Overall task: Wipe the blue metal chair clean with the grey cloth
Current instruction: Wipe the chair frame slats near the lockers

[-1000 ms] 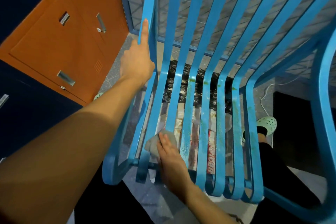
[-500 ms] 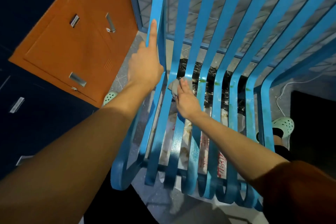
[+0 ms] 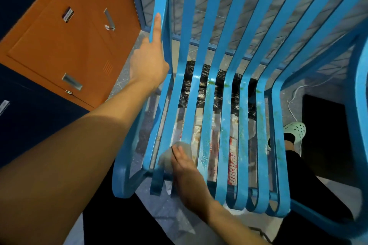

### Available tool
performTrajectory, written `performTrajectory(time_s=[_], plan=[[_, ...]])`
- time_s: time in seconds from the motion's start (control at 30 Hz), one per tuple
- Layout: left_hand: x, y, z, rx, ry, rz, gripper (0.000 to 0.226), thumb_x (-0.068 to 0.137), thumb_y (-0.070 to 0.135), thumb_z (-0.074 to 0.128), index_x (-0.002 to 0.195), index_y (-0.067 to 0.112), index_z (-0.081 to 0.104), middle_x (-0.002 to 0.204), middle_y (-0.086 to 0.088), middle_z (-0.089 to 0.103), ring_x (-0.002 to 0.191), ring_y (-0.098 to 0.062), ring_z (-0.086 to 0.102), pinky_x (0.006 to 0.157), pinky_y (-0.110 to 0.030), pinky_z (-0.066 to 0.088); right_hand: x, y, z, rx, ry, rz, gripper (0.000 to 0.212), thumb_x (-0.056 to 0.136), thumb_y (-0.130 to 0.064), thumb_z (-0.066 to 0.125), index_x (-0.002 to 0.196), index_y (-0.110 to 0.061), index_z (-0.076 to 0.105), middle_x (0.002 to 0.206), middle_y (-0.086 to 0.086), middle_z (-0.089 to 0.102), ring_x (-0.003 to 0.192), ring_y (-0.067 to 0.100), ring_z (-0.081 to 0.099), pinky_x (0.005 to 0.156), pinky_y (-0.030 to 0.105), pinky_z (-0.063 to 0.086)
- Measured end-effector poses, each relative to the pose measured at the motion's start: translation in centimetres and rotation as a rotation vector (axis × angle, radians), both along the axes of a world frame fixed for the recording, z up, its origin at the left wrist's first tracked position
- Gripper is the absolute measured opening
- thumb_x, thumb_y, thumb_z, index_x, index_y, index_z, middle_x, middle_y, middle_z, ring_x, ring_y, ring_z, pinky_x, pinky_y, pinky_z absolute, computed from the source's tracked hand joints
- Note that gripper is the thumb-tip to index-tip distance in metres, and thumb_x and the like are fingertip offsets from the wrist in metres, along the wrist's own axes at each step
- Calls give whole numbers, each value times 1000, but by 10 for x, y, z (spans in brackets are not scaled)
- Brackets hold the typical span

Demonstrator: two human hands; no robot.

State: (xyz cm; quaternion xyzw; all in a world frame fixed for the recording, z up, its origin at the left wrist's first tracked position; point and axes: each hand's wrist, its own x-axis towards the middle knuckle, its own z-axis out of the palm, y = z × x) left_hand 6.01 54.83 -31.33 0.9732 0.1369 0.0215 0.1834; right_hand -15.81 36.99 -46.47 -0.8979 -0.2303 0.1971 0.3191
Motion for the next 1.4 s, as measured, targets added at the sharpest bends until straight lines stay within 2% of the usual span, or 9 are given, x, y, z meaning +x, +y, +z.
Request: performTrajectory(time_s=[0.13, 0.33, 0.47, 0.73, 0.9, 1.0, 1.13, 1.3, 1.4], plan=[[0, 0, 1, -11, 6, 3, 104, 90, -2, 59, 156, 33, -14, 111, -17, 55, 61, -16, 47, 57, -35, 47, 68, 2, -16, -89, -29, -4, 63, 103, -12, 37, 157, -22, 7, 163, -8, -8, 149, 9, -12, 124, 39, 5], [-1, -2, 4, 12, 19, 6, 103, 91, -1, 57, 156, 33, -15, 111, -17, 54, 63, -21, 49, 58, -35, 42, 194, 18, -26, -178, -90, -96, 69, 95, 5, 42, 156, -8, 10, 164, 2, -9, 151, 20, -5, 122, 45, 16], [-1, 0, 3, 34, 22, 14, 102, 92, 1, 58, 156, 32, -15, 110, -17, 55, 61, -18, 49, 58, -34, 42, 229, 32, -25, -197, -76, -186, 76, 93, 9, 44, 154, -1, 2, 163, 9, -12, 150, 23, -11, 122, 36, 2], [-2, -2, 3, 26, 17, 3, 101, 92, 2, 57, 156, 32, -15, 110, -17, 55, 64, -22, 50, 58, -36, 41, 190, 11, -38, -108, -104, -60, 63, 102, -3, 39, 156, -6, 6, 164, 6, -6, 151, 20, -4, 122, 35, 10], [-1, -1, 5, 42, 18, 6, 100, 92, 2, 56, 156, 31, -14, 112, -18, 56, 66, -24, 51, 58, -36, 42, 225, 31, -29, -30, 50, -289, 56, 104, -6, 32, 156, -6, 9, 163, 5, 5, 146, 14, 15, 118, 22, 5], [-2, -2, 4, 50, 28, 3, 100, 92, 3, 57, 156, 32, -15, 116, -19, 56, 70, -26, 55, 60, -37, 45, 215, 41, -33, -49, 40, -325, 60, 101, -1, 34, 154, 1, 7, 163, 13, -3, 151, 27, -4, 124, 39, 3], [-1, 0, 5, 38, 27, 1, 101, 92, 3, 58, 156, 32, -15, 119, -20, 55, 71, -26, 56, 59, -36, 45, 164, 33, -29, -43, 6, -269, 66, 102, 0, 36, 155, -5, -2, 163, 8, -15, 149, 22, -17, 124, 43, 6], [-3, 0, 5, 7, 12, -12, 101, 91, 1, 56, 156, 32, -14, 111, -19, 55, 69, -26, 55, 58, -39, 49, 70, 21, -9, 31, 119, -215, 72, 104, -6, 29, 153, -35, -16, 158, -19, -26, 146, 4, -23, 123, 42, 0], [-1, 0, 2, 11, 6, -11, 101, 90, 2, 57, 157, 32, -13, 108, -19, 55, 67, -26, 55, 59, -40, 53, 18, 12, 3, 108, 77, -120, 69, 105, -11, 34, 154, -30, -10, 159, -21, -20, 147, 3, -18, 123, 36, 1]])
